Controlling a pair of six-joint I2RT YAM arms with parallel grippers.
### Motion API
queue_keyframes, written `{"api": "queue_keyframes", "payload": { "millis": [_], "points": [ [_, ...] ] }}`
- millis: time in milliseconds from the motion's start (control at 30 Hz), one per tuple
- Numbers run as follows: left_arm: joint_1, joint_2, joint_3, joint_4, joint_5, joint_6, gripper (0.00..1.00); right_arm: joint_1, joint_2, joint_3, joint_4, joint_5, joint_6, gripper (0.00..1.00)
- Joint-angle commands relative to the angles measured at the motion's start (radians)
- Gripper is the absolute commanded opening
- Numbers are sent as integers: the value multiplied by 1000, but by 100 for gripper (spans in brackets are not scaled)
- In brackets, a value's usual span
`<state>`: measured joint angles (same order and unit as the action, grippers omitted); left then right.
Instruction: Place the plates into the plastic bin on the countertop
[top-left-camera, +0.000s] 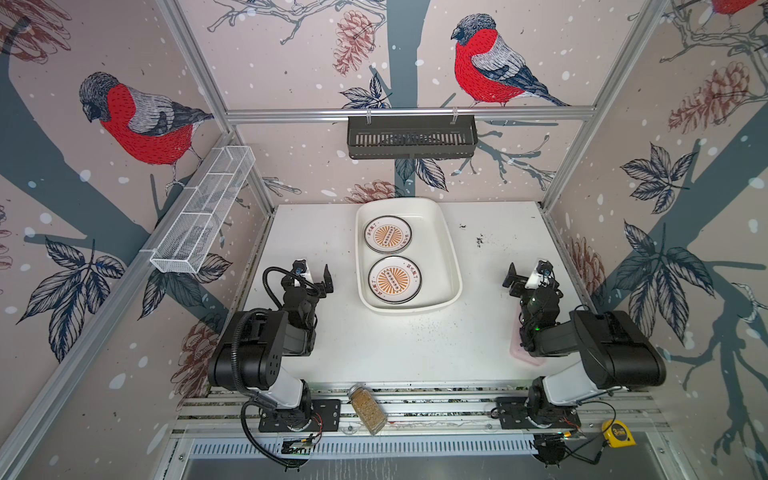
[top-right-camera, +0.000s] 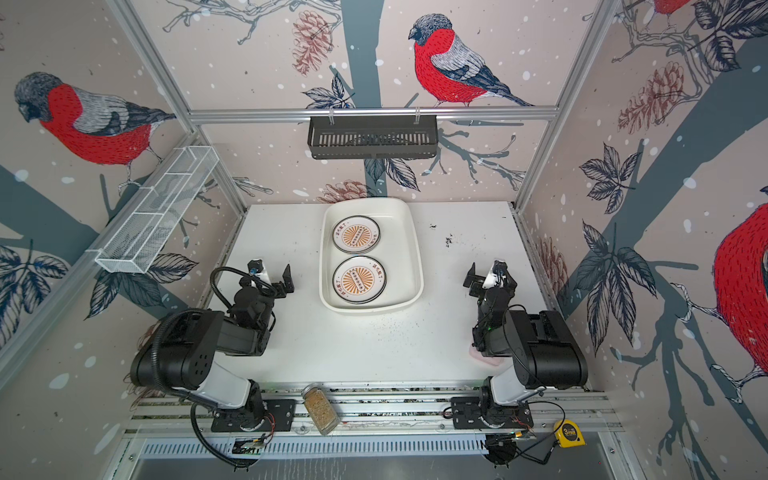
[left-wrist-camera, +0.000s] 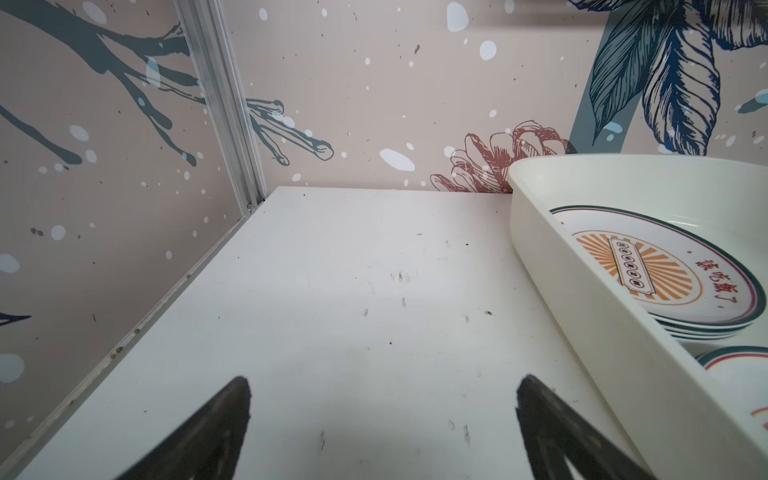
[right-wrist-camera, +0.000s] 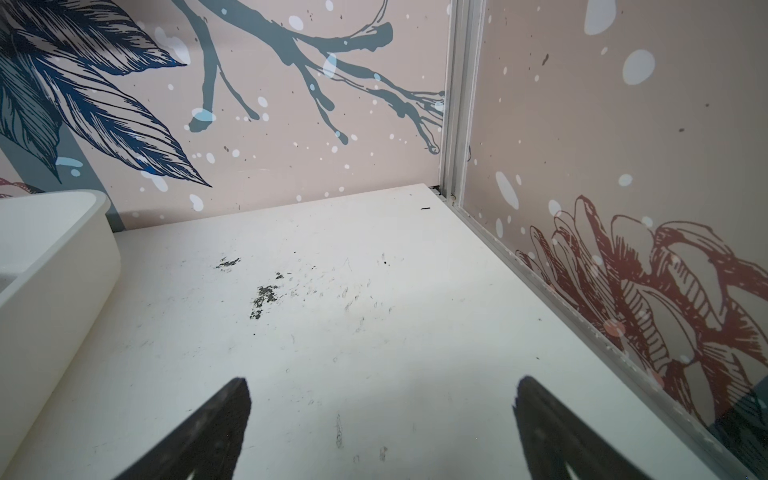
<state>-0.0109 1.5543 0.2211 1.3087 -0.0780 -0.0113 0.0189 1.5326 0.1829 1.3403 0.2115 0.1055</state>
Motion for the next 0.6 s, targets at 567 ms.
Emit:
{"api": "queue_keyframes", "payload": {
  "millis": [567],
  "points": [
    [0, 0, 9, 0, -2, 4, 99, 6, 2, 6, 8, 14, -14, 100]
  ]
}}
